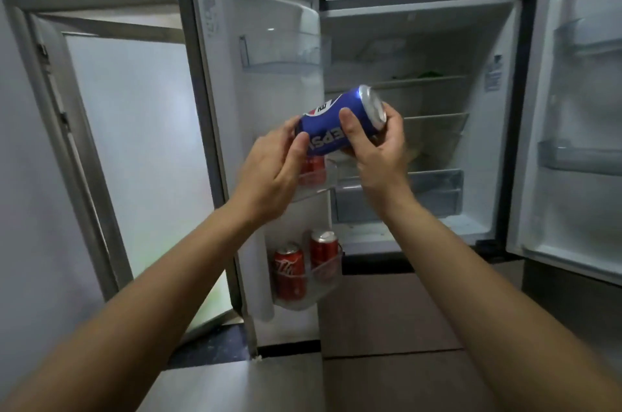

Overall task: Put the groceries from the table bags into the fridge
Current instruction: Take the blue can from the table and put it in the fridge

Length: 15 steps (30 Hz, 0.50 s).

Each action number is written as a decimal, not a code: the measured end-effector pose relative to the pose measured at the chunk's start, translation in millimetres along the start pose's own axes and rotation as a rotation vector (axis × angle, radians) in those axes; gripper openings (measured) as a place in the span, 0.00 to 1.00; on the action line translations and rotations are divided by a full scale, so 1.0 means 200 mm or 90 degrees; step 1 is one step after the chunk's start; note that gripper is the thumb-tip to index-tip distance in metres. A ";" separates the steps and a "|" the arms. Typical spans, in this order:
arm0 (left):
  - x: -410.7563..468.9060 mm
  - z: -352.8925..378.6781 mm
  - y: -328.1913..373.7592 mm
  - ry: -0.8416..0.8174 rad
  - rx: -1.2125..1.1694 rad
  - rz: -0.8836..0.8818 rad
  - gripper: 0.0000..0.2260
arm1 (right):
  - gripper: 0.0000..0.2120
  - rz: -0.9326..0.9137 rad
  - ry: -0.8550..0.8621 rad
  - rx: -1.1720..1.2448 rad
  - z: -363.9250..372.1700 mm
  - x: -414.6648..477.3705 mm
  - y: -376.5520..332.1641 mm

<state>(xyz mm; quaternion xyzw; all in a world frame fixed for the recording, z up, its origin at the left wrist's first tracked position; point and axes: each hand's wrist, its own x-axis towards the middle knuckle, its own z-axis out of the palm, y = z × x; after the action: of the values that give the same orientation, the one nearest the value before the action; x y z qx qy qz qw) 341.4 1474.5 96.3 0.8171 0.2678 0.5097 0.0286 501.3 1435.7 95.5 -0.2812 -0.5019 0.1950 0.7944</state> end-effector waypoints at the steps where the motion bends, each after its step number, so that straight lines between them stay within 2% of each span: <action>1: 0.11 0.00 0.00 0.030 0.053 0.010 0.24 | 0.24 -0.027 -0.008 0.013 0.00 0.11 0.00; 6: 0.55 -0.04 -0.05 0.253 0.367 -0.011 0.26 | 0.32 -0.176 -0.023 0.070 0.03 0.63 -0.04; 9: 0.70 -0.08 -0.15 0.283 0.513 -0.057 0.30 | 0.35 -0.270 -0.011 0.052 0.10 0.86 -0.05; 12: 0.74 -0.06 -0.24 0.249 0.535 -0.062 0.33 | 0.36 -0.325 -0.029 0.005 0.18 1.02 -0.03; 15: 0.73 -0.03 -0.29 0.271 0.497 -0.031 0.32 | 0.38 -0.344 -0.082 -0.074 0.25 1.13 0.01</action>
<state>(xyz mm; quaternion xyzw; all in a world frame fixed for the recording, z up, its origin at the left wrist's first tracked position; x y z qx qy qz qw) 362.6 1590.5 200.2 0.6371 0.4592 0.5261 -0.3261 552.0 1584.1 266.8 -0.1694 -0.6185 -0.0354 0.7665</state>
